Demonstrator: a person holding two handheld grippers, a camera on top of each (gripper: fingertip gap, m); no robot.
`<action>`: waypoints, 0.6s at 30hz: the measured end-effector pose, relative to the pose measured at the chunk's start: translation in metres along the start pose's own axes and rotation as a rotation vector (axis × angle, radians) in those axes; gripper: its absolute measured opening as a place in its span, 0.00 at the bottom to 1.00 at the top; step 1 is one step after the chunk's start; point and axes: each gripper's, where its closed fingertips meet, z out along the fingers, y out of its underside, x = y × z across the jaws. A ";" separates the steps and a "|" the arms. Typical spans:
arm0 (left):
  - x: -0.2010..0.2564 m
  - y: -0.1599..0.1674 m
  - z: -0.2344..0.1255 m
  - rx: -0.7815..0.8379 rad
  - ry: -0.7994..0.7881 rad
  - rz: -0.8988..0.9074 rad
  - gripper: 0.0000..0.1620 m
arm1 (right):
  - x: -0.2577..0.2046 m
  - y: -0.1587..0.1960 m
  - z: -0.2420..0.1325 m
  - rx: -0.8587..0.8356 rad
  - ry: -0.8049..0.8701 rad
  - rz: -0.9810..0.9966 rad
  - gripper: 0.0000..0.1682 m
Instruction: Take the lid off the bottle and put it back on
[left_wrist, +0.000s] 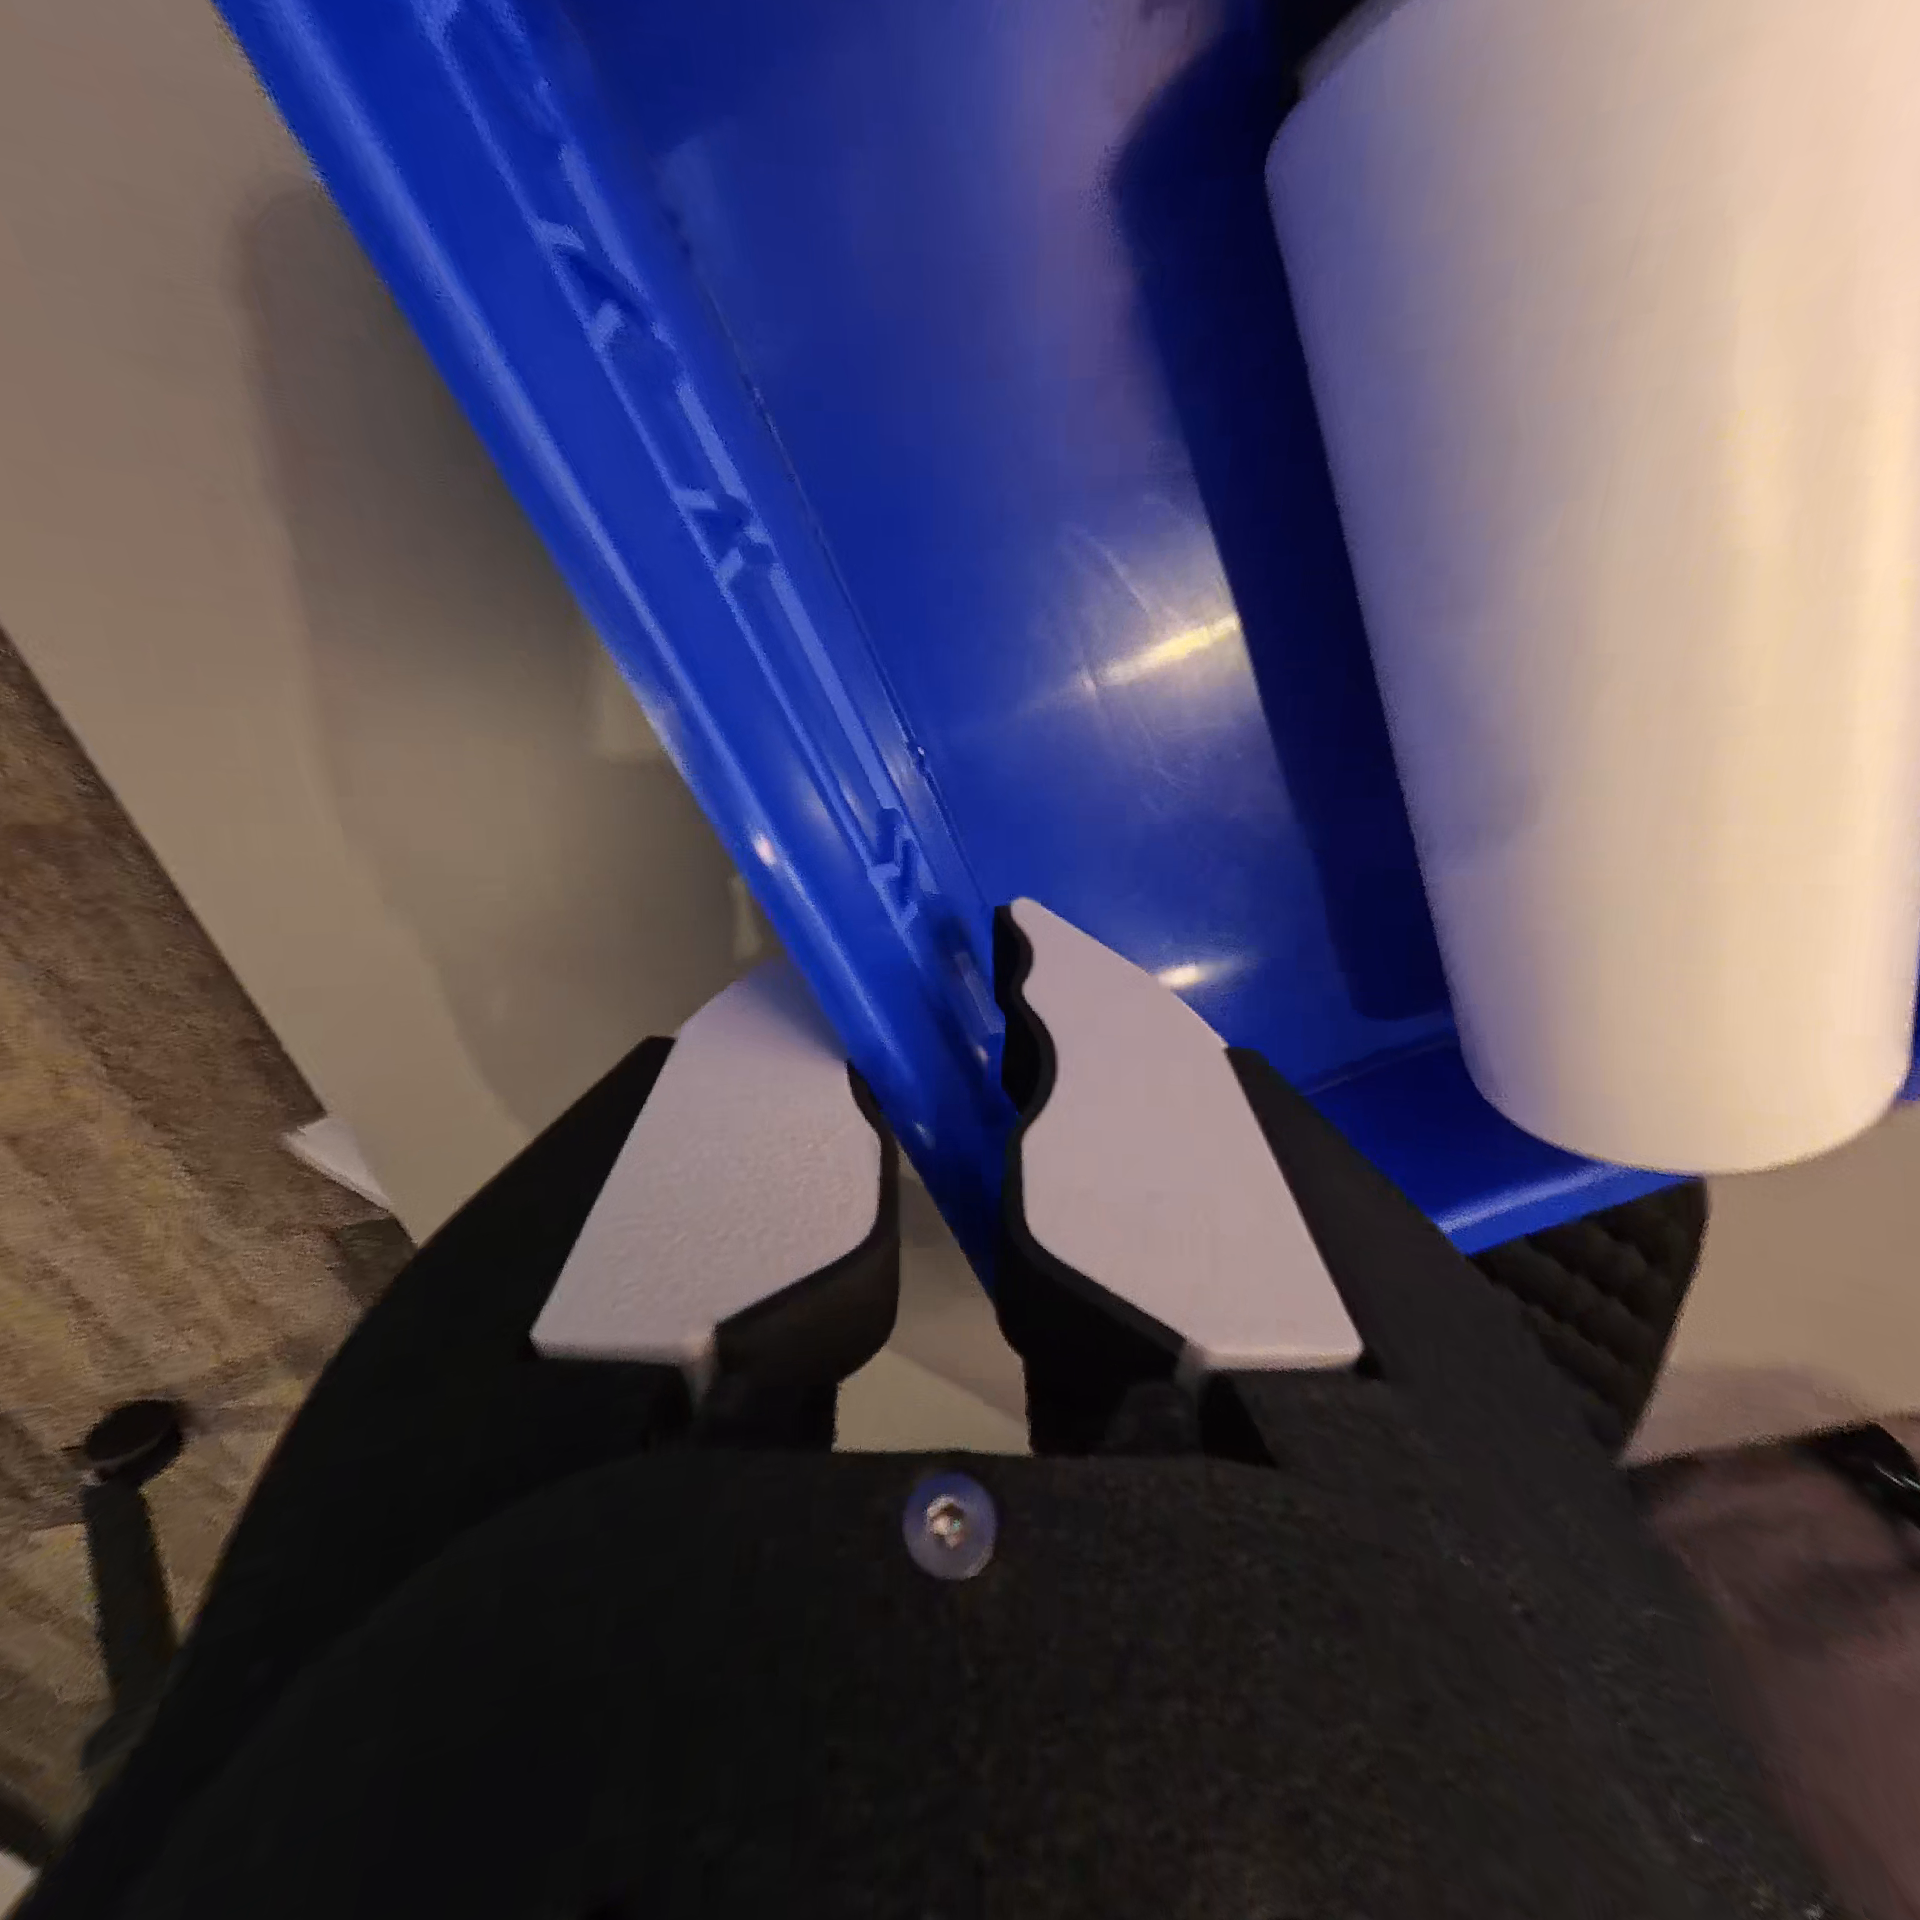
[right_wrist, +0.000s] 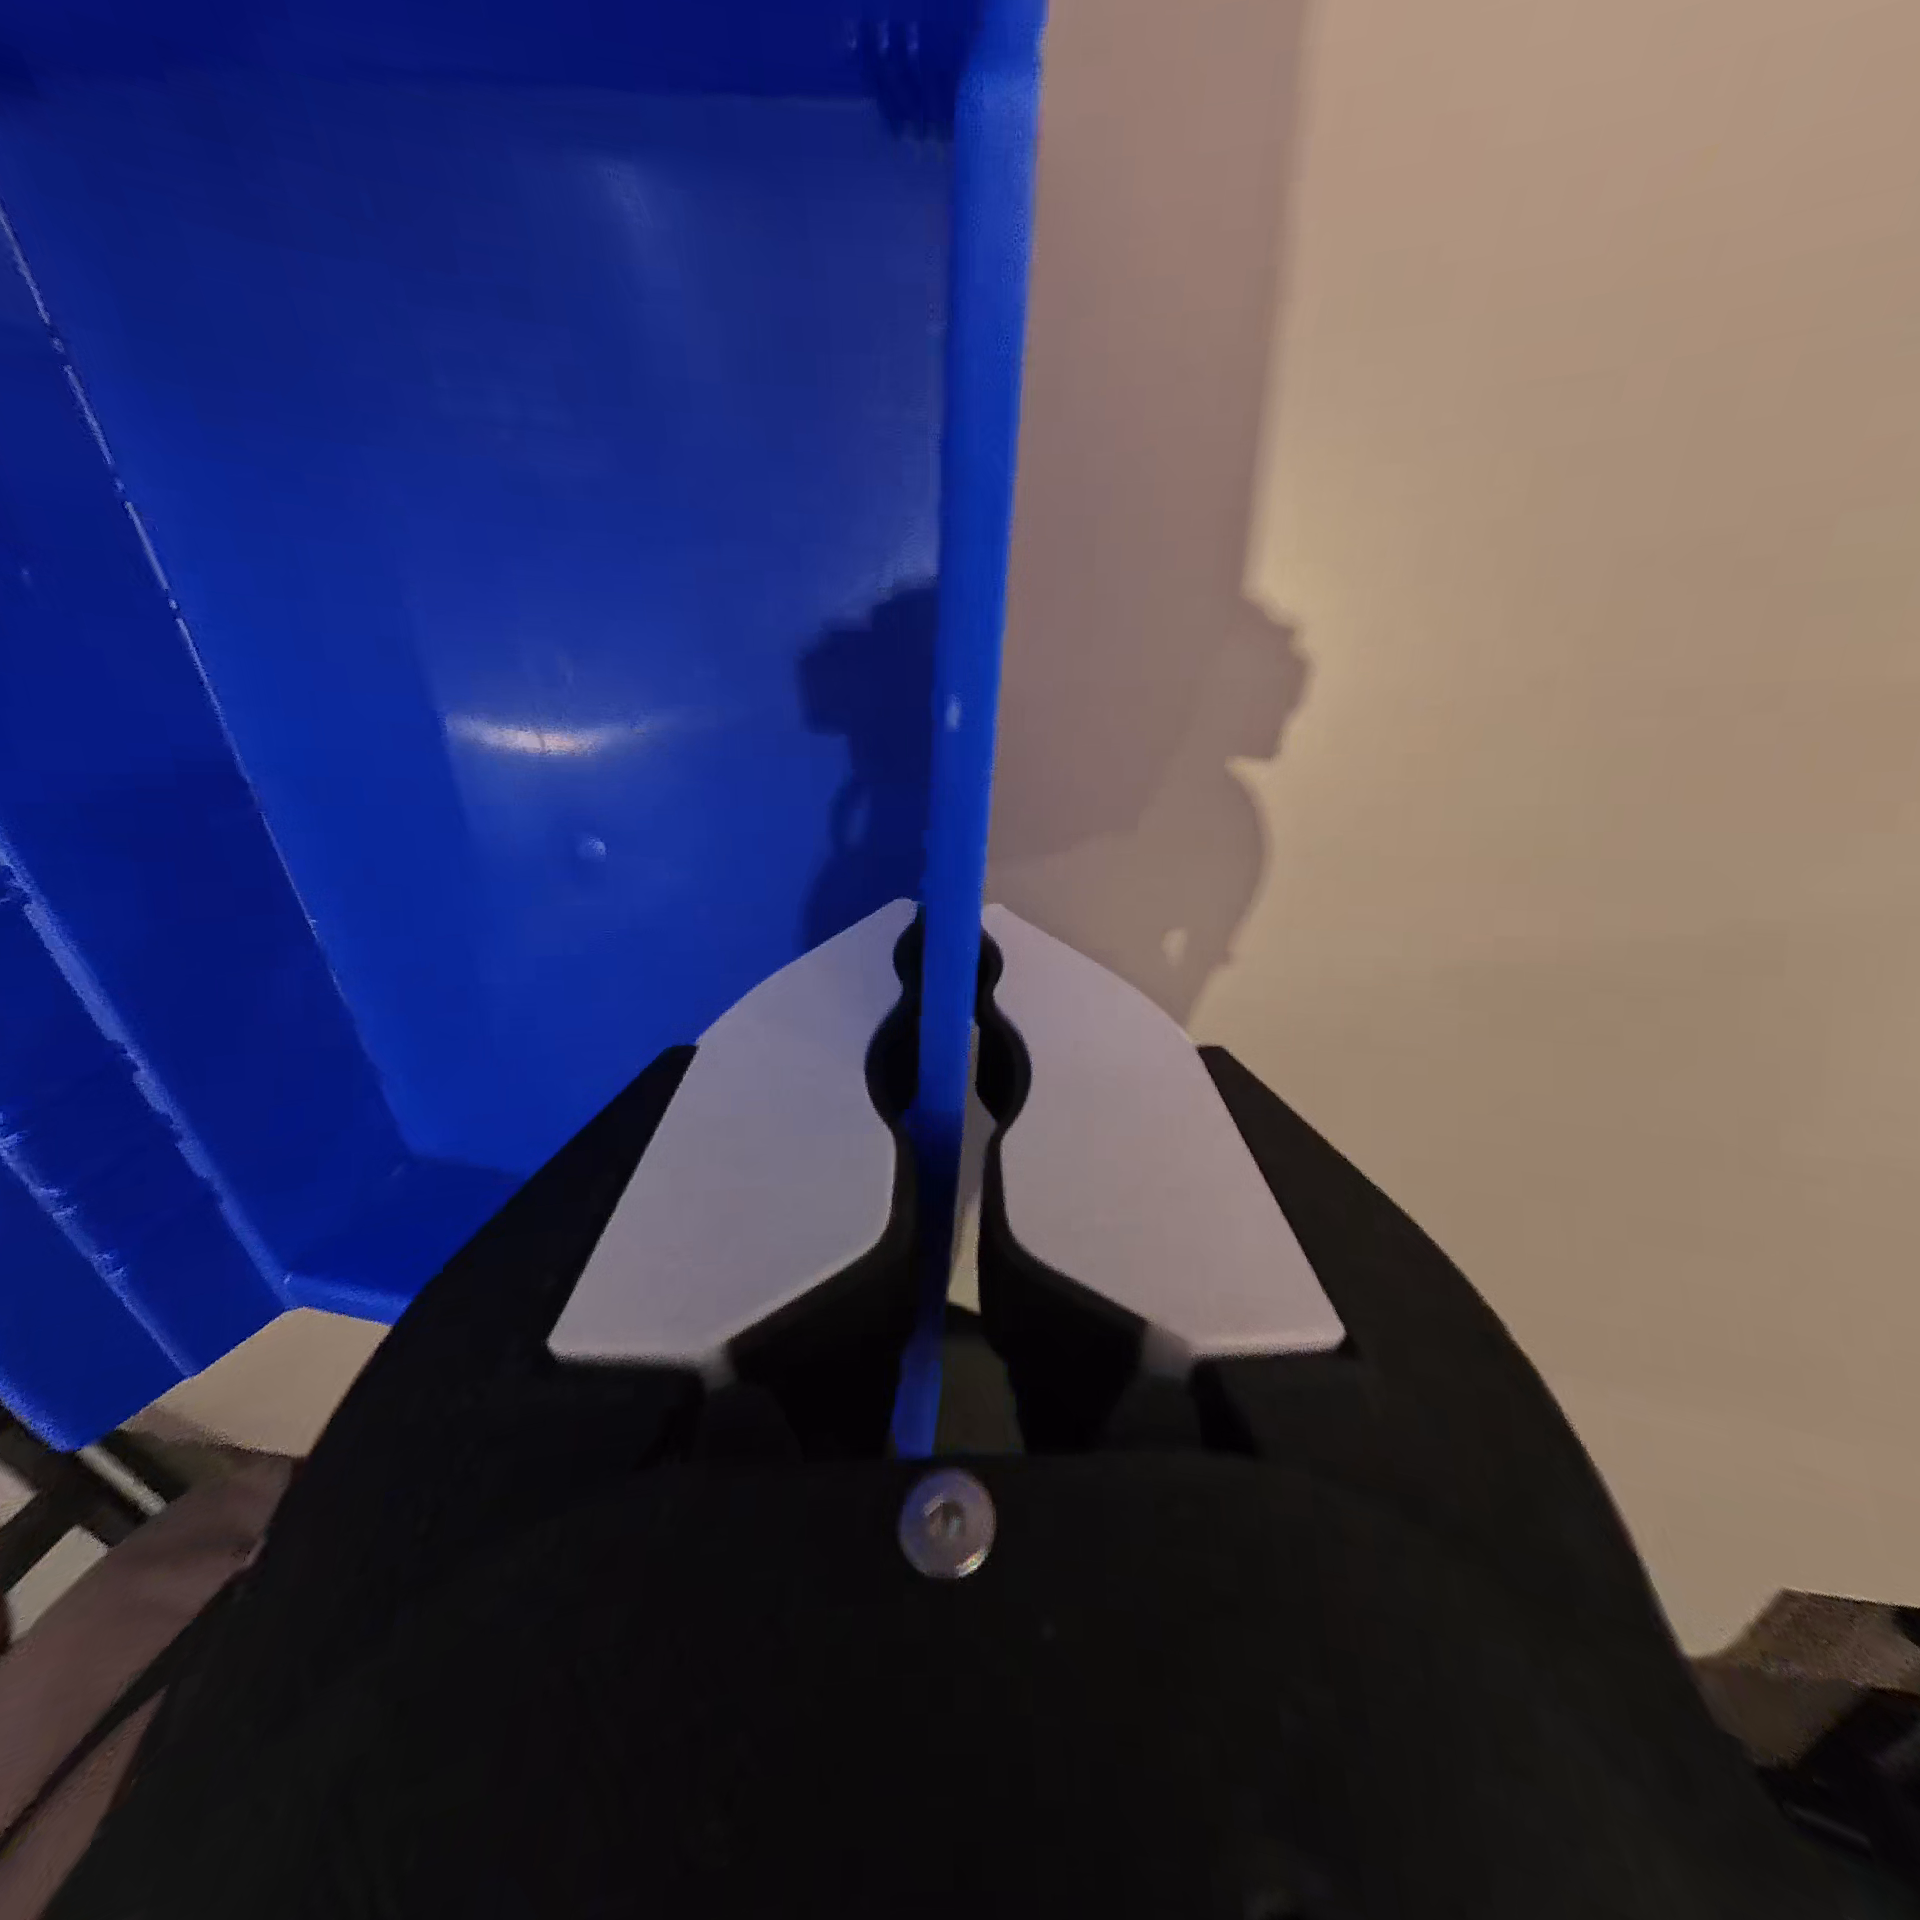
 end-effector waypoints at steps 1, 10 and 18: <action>-0.002 -0.006 0.001 0.014 -0.029 0.014 0.09 | 0.010 -0.001 -0.002 0.003 0.021 -0.008 0.05; -0.004 -0.046 0.007 0.097 -0.157 0.081 0.11 | 0.043 -0.010 -0.007 0.017 0.076 -0.168 0.06; -0.002 -0.046 0.008 0.100 -0.158 0.022 0.11 | 0.046 -0.015 -0.008 0.031 0.085 -0.313 0.07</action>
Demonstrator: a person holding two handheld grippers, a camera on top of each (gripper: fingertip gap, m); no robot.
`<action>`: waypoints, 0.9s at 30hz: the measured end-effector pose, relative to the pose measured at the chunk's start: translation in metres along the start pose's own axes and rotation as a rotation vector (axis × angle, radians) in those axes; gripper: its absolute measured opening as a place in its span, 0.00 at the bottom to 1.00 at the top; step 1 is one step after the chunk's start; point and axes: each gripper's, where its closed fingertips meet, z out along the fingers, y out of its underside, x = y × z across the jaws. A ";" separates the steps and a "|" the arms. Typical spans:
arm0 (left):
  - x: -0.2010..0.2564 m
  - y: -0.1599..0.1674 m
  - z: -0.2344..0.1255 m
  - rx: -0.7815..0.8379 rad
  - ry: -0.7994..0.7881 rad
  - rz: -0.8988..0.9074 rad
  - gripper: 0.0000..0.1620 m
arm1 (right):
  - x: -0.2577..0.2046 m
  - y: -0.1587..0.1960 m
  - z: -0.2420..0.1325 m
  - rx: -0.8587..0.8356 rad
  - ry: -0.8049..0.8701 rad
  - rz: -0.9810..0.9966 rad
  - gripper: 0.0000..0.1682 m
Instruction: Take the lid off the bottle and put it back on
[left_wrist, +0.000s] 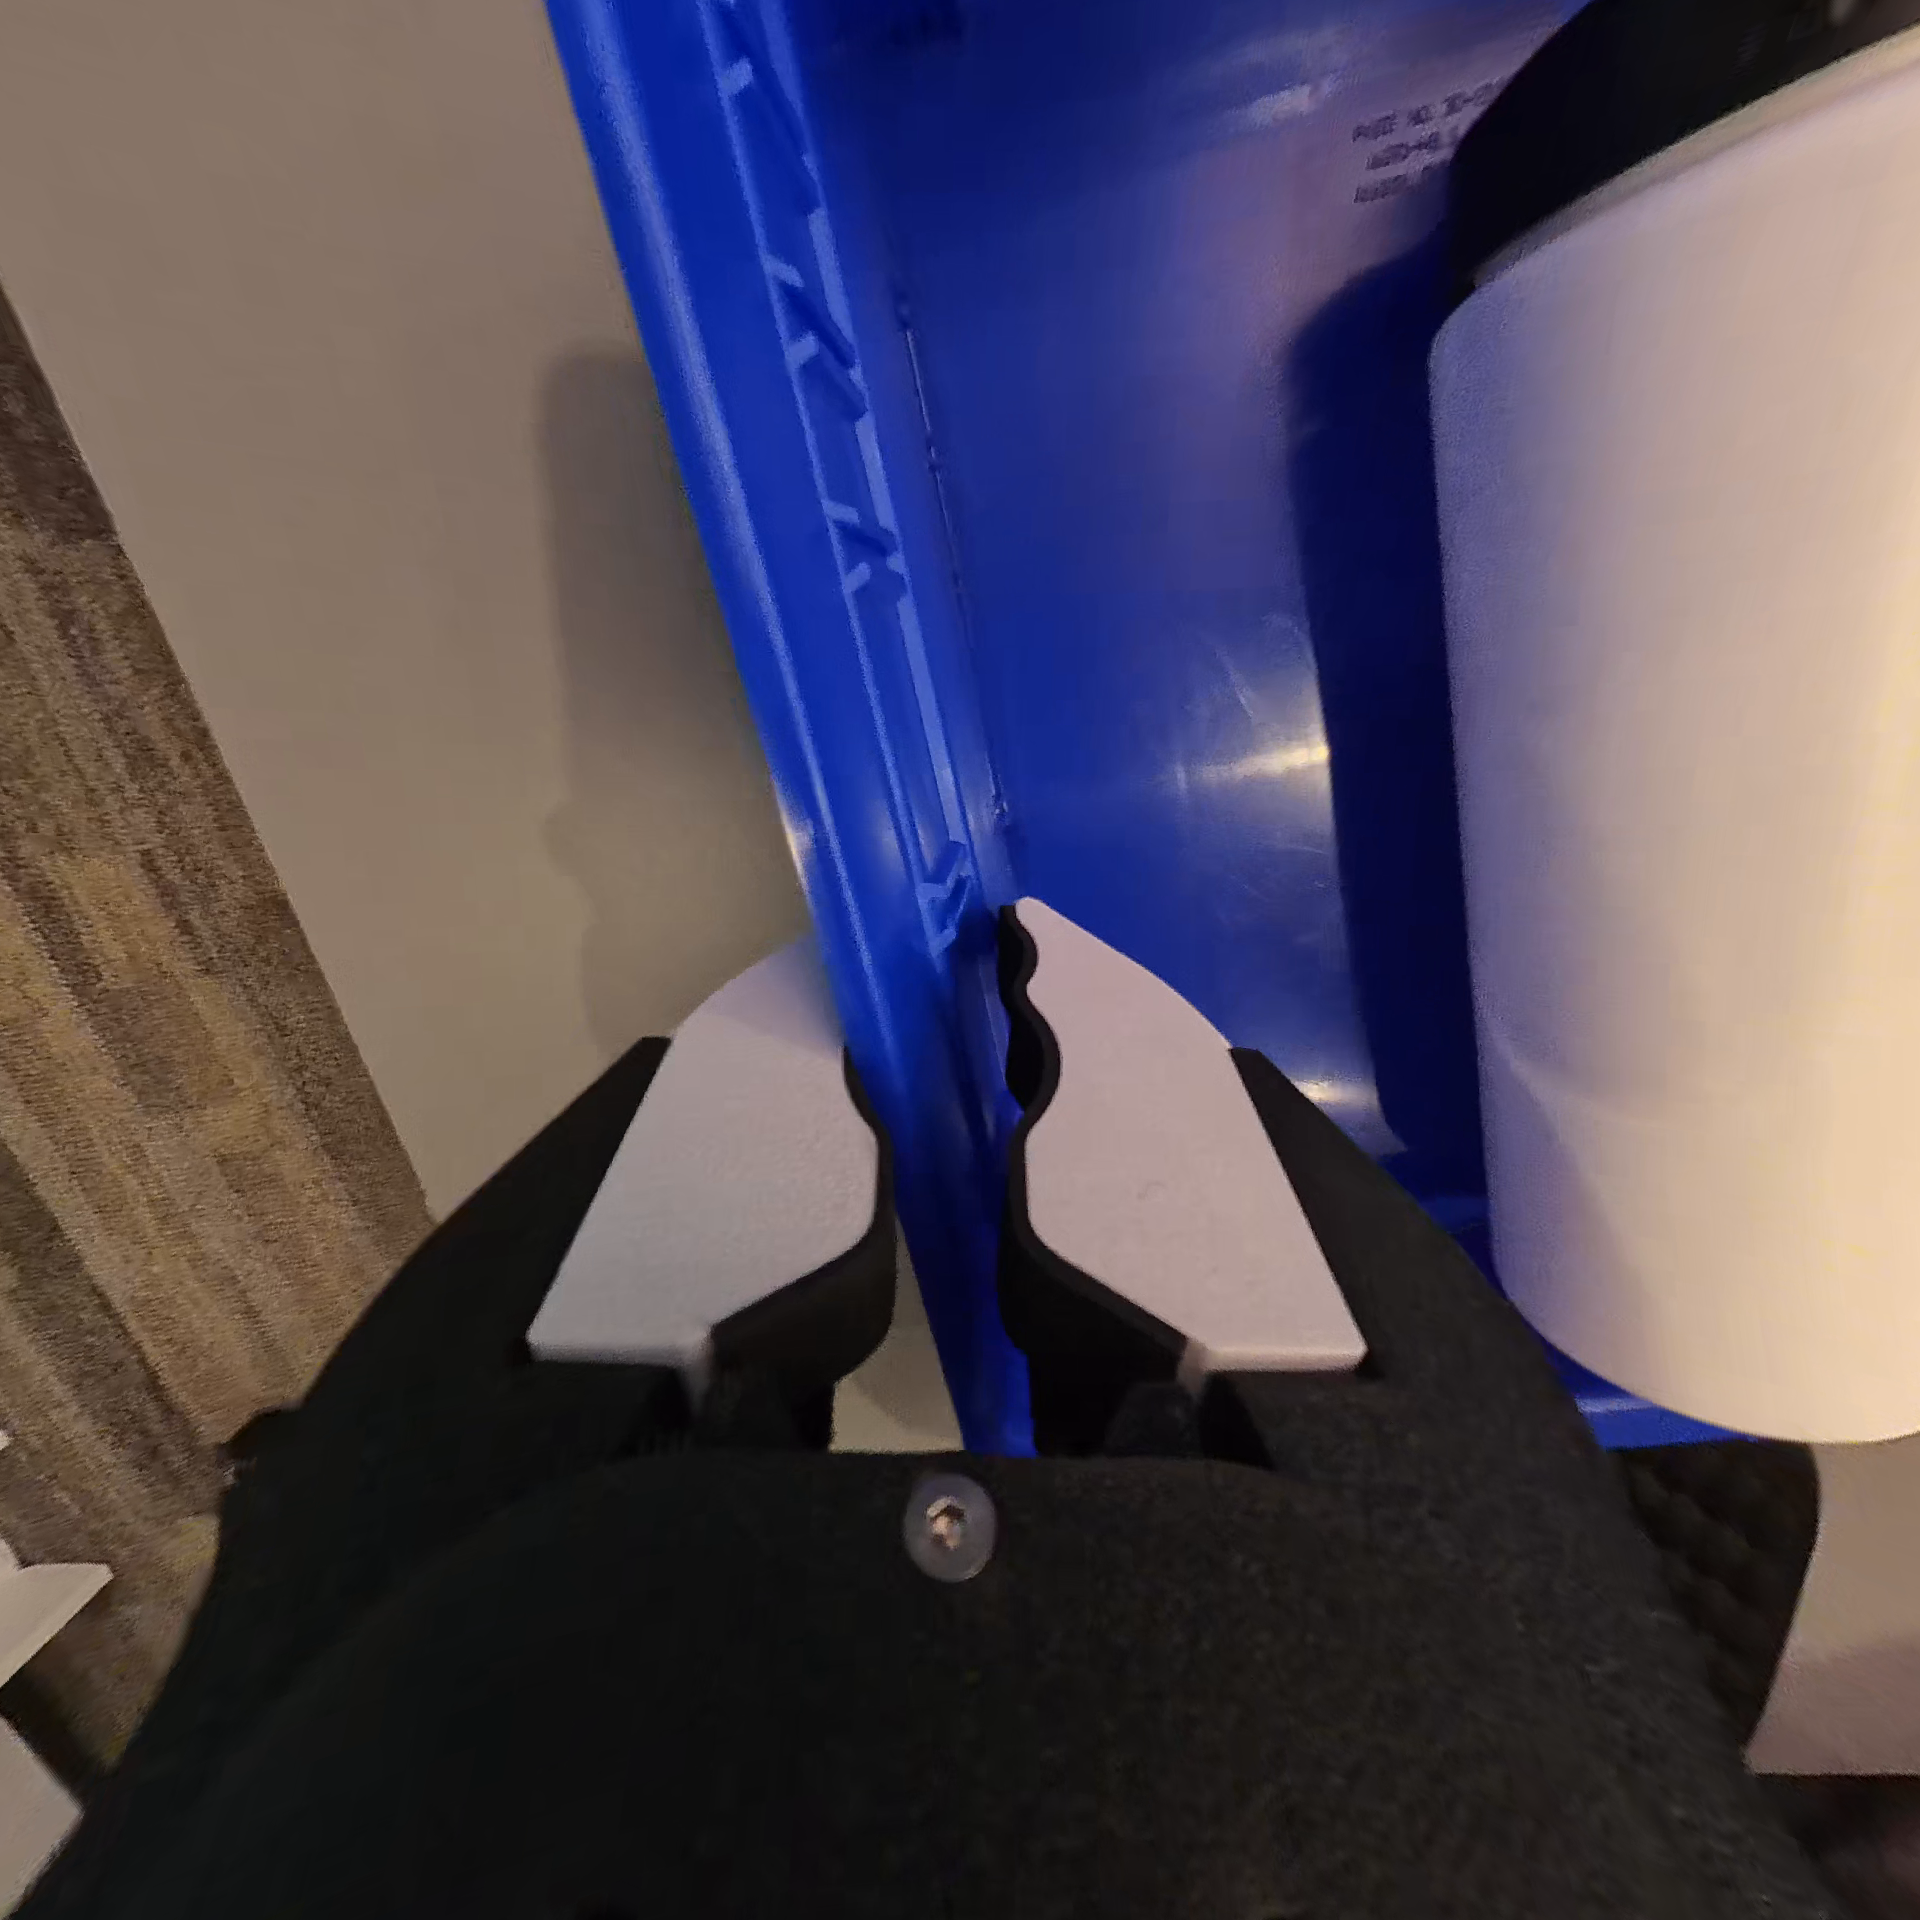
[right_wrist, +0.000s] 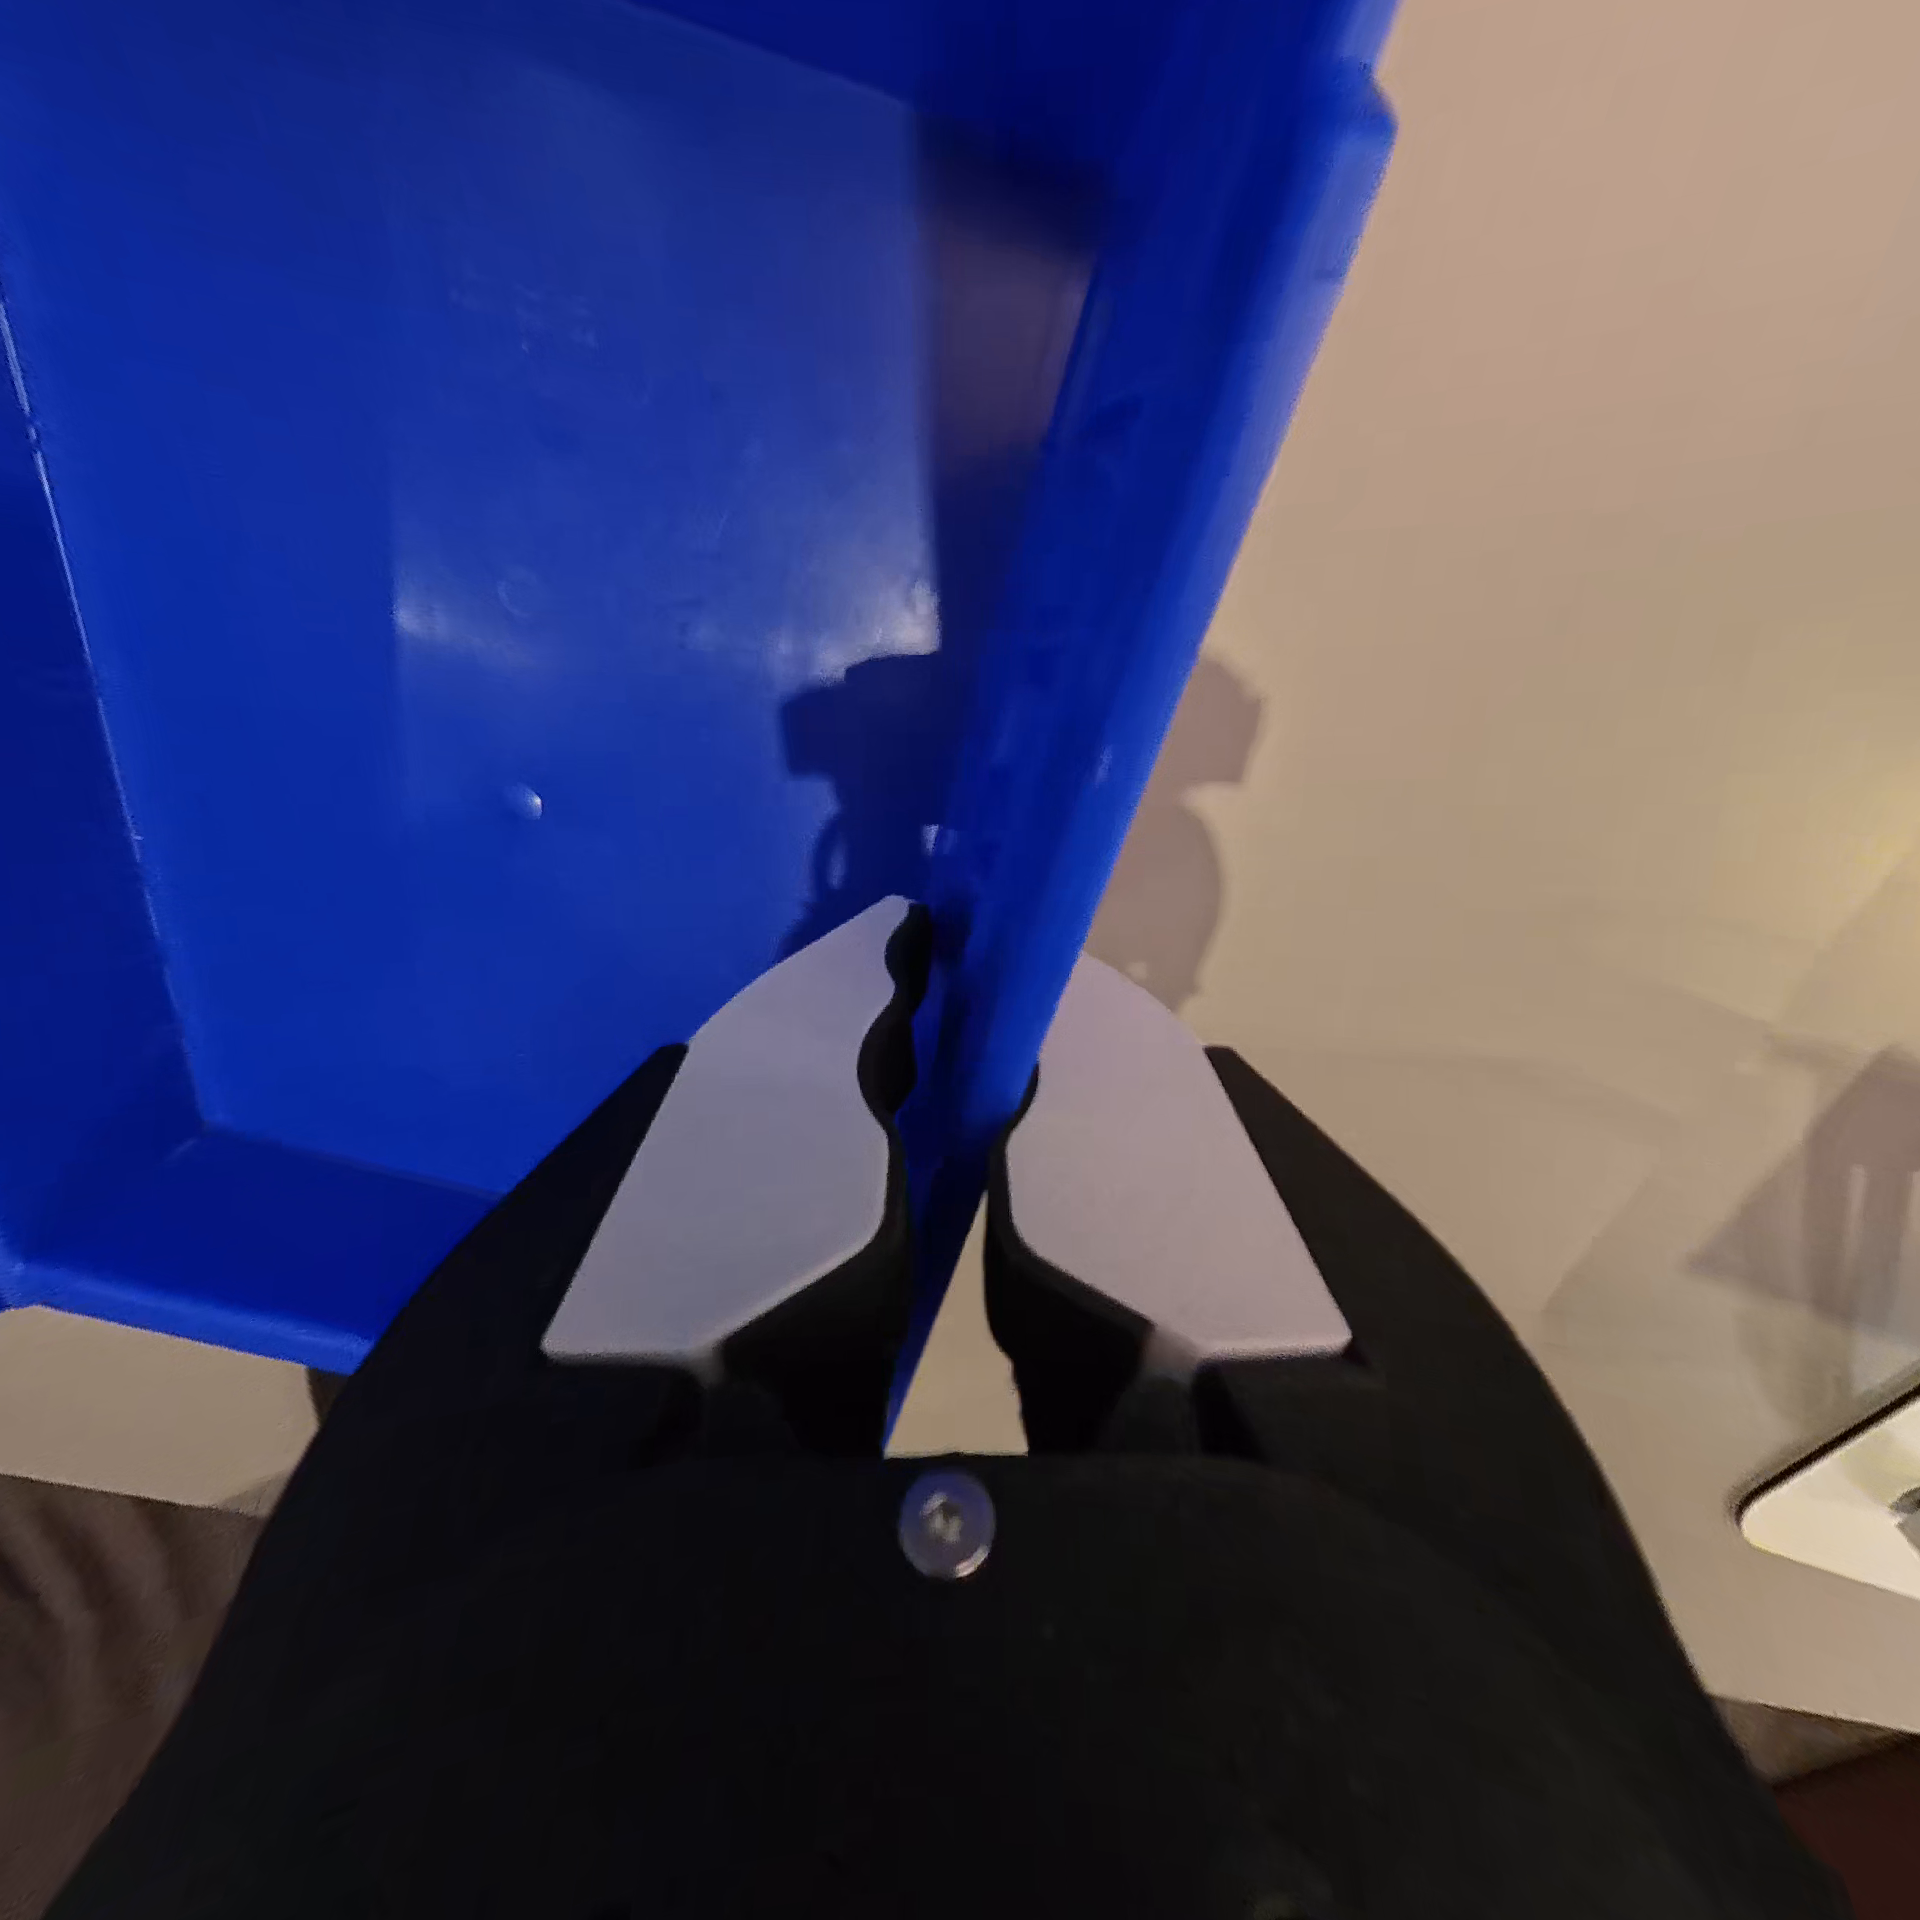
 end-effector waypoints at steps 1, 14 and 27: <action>0.001 0.001 0.000 0.004 0.012 -0.006 0.10 | 0.001 -0.001 0.000 0.004 0.003 -0.002 0.07; -0.006 -0.001 -0.005 0.018 -0.038 -0.079 0.18 | 0.001 -0.007 0.001 0.080 0.043 -0.108 0.08; 0.123 -0.043 -0.053 0.184 0.342 0.033 0.59 | 0.013 -0.011 -0.009 0.103 0.336 -0.195 0.30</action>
